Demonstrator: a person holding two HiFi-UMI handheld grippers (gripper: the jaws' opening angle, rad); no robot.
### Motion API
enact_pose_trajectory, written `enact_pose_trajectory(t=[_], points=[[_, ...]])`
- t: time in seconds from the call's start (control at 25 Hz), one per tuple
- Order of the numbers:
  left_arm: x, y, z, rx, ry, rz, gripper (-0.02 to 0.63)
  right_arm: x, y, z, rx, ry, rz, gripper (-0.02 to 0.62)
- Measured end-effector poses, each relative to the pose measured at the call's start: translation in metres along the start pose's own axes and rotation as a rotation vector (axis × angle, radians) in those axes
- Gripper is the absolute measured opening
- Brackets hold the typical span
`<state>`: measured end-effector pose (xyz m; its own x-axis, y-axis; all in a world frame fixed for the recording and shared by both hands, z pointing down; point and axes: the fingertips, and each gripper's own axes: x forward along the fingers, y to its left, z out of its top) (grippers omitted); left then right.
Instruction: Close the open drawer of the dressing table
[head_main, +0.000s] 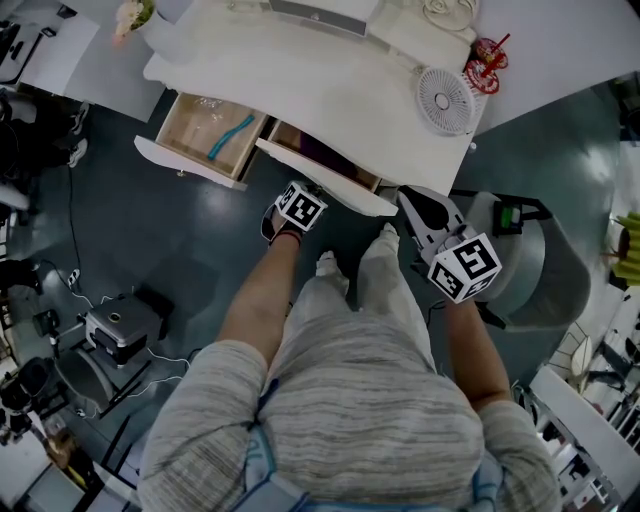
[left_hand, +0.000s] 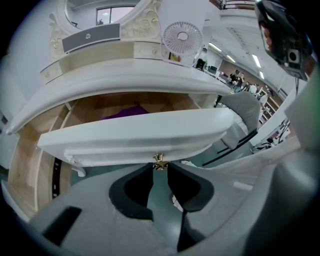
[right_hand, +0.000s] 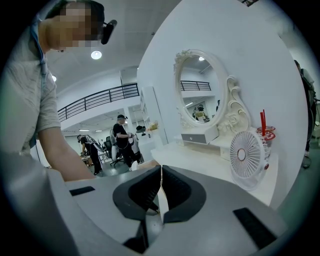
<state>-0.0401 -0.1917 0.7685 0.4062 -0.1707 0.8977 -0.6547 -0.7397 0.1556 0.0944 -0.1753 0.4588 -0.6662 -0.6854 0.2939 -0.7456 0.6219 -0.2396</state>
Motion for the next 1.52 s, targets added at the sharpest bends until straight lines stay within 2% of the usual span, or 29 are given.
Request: enact_pose_trajectory(t=[1.52], points=[[0.029, 0.024, 0.069, 0.057, 0.001, 0.025, 0.097, -0.005, -0.047, 0.002, 0.036, 0.003, -0.050, 0.011]])
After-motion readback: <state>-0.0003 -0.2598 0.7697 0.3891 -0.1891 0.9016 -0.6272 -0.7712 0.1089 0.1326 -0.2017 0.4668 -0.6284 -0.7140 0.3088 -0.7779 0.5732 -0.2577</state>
